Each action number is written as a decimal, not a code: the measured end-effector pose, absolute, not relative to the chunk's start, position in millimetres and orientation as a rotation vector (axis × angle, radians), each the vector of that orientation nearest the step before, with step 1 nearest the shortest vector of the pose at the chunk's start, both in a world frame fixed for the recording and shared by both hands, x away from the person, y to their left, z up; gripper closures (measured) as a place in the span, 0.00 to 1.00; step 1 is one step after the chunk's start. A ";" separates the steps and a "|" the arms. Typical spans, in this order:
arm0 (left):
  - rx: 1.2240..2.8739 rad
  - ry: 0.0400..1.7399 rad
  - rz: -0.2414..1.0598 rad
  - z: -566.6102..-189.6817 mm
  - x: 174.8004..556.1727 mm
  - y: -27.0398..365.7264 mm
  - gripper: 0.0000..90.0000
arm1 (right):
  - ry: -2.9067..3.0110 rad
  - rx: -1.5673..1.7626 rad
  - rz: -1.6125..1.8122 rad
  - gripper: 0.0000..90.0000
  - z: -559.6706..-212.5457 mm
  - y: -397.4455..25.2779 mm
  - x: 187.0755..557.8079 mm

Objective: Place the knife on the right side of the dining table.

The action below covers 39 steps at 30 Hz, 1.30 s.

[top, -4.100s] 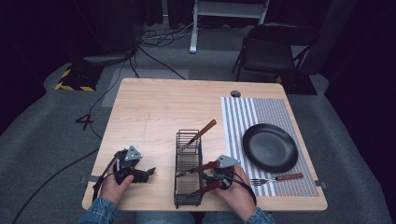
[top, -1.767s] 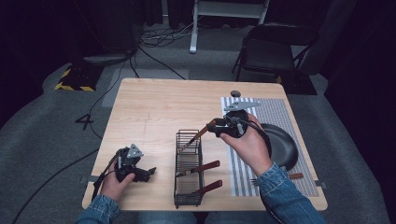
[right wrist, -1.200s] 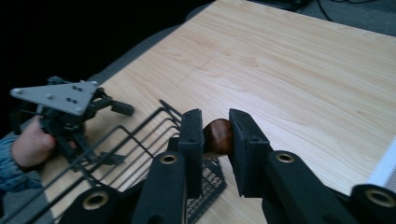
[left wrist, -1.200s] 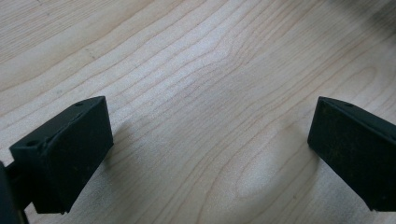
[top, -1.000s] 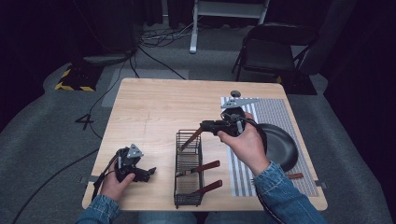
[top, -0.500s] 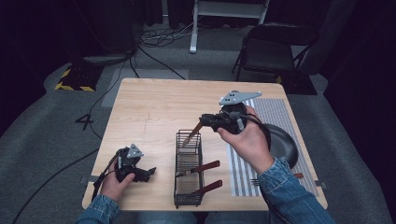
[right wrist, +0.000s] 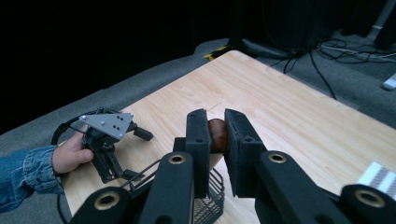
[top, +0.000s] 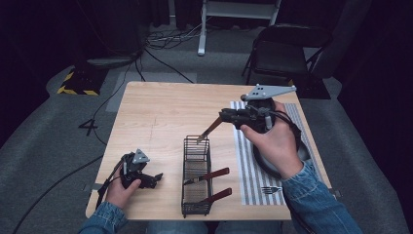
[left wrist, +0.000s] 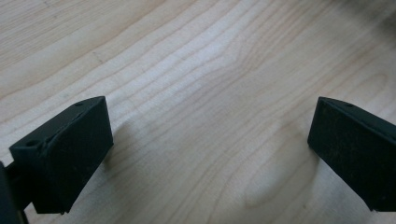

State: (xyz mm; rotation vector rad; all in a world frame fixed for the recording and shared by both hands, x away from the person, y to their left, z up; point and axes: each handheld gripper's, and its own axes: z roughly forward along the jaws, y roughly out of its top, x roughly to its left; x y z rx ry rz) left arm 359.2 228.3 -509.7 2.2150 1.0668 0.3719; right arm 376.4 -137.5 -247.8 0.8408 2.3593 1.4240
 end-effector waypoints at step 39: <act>2.208 1.083 0.377 -509.8 358.1 229.4 0.00 | 2.096 1.044 1.357 0.90 -237.7 -243.9 451.5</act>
